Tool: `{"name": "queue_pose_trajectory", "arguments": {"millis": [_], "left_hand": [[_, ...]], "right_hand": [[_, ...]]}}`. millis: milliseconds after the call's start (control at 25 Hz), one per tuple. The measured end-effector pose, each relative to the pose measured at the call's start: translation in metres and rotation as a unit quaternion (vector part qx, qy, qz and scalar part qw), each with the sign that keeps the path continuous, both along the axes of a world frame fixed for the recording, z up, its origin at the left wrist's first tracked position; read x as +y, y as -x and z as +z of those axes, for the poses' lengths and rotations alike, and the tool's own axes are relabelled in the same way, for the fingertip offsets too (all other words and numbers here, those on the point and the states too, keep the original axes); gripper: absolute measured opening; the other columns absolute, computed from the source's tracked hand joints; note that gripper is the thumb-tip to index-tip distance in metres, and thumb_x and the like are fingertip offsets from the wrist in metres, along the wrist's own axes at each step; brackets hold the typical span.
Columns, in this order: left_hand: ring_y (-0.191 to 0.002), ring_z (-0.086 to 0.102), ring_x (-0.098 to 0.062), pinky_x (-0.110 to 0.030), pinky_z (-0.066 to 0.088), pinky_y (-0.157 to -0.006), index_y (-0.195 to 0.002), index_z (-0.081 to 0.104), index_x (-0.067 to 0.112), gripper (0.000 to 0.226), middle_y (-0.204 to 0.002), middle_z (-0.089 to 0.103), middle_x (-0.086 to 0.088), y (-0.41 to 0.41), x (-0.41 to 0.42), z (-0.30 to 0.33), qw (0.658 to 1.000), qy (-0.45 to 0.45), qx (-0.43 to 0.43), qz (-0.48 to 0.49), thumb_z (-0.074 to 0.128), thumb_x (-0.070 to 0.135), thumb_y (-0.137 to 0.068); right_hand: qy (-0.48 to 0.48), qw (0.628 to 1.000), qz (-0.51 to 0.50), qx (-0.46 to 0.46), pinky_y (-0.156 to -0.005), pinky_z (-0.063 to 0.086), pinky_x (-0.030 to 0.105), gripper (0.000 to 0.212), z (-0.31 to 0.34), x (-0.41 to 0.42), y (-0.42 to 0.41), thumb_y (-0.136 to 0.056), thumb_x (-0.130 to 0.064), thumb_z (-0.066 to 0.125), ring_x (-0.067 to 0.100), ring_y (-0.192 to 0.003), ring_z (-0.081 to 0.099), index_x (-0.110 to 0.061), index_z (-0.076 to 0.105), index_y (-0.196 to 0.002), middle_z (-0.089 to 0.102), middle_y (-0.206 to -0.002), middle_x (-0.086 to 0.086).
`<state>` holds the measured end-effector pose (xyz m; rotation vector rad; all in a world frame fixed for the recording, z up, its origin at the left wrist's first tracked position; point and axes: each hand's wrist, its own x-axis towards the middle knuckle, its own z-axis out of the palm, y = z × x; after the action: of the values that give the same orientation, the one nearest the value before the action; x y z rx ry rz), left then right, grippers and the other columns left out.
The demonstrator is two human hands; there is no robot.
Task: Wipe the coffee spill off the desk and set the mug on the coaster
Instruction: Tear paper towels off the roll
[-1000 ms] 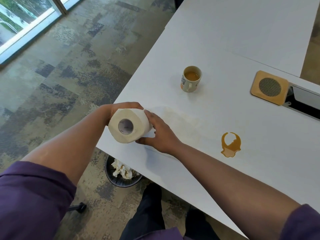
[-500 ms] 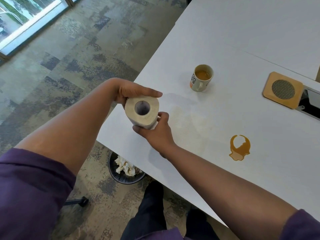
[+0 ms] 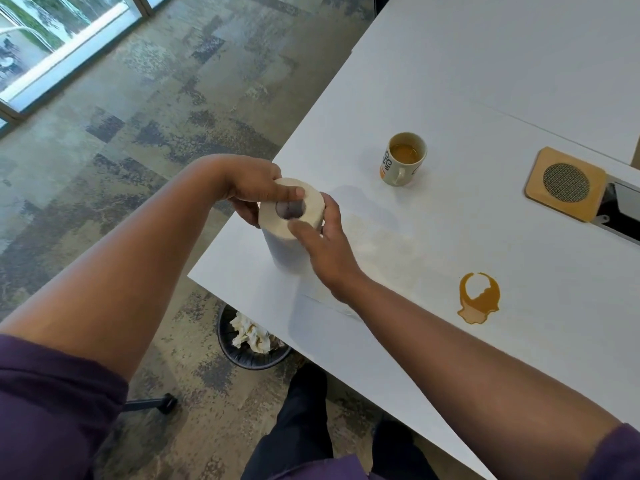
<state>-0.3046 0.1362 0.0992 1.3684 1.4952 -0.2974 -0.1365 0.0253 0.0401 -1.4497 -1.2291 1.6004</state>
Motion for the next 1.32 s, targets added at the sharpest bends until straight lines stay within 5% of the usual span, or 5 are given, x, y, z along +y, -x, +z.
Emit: {"name": "queue_pose_trajectory", "arguments": {"millis": [160,480,640,1080,1320], "left_hand": [[-0.082,0.078,-0.032,-0.037,0.065,-0.070,-0.110,0.071,0.001,0.052,-0.093,0.078,-0.021,0.006,-0.011,0.000,0.999,0.023,-0.016,0.033,0.065,0.051,-0.095],[-0.071,0.077,-0.022,-0.027,0.060,-0.055,-0.109,0.066,0.007,0.048,-0.093,0.074,-0.007,0.011,-0.025,0.001,0.992,-0.051,0.109,-0.026,0.083,0.036,-0.076],[-0.072,0.073,-0.021,-0.023,0.054,-0.044,-0.128,0.054,0.024,0.052,-0.097,0.064,-0.003,0.003,-0.034,-0.002,0.989,-0.114,0.095,0.001,0.074,0.021,-0.081],[-0.046,0.070,-0.019,-0.027,0.056,-0.057,-0.089,0.061,0.008,0.044,-0.056,0.072,-0.005,-0.011,-0.043,-0.006,0.955,-0.163,0.249,0.020,0.058,0.051,-0.084],[-0.080,0.064,-0.028,-0.031,0.049,-0.057,-0.114,0.059,0.021,0.039,-0.101,0.063,-0.008,-0.009,-0.038,-0.006,0.943,-0.226,0.239,-0.048,0.068,0.038,-0.080]], "right_hand": [[-0.010,0.995,0.059,-0.078,-0.083,0.050,0.034,0.053,0.009,0.033,-0.002,-0.081,-0.045,0.067,0.009,-0.101,0.059,-0.035,0.048,-0.129,0.061,-0.112,-0.013],[-0.156,0.942,0.255,-0.154,-0.095,0.048,0.029,0.059,0.022,0.066,0.012,-0.078,-0.004,0.064,0.018,-0.120,0.060,-0.023,0.046,-0.131,0.057,-0.136,0.000],[-0.152,0.968,0.165,-0.113,-0.086,0.054,0.030,0.053,0.026,0.064,0.014,-0.076,-0.013,0.074,0.010,-0.107,0.065,-0.026,0.049,-0.121,0.054,-0.124,-0.011],[-0.068,0.974,0.054,-0.208,-0.075,0.060,0.043,0.029,0.024,0.066,0.002,-0.068,-0.042,0.082,0.015,-0.083,0.068,-0.022,0.069,-0.085,0.072,-0.084,-0.006],[-0.131,0.971,0.098,-0.176,-0.081,0.058,0.040,0.019,0.028,0.066,0.010,-0.073,-0.028,0.077,0.013,-0.086,0.069,-0.025,0.078,-0.092,0.075,-0.087,-0.008]]}}
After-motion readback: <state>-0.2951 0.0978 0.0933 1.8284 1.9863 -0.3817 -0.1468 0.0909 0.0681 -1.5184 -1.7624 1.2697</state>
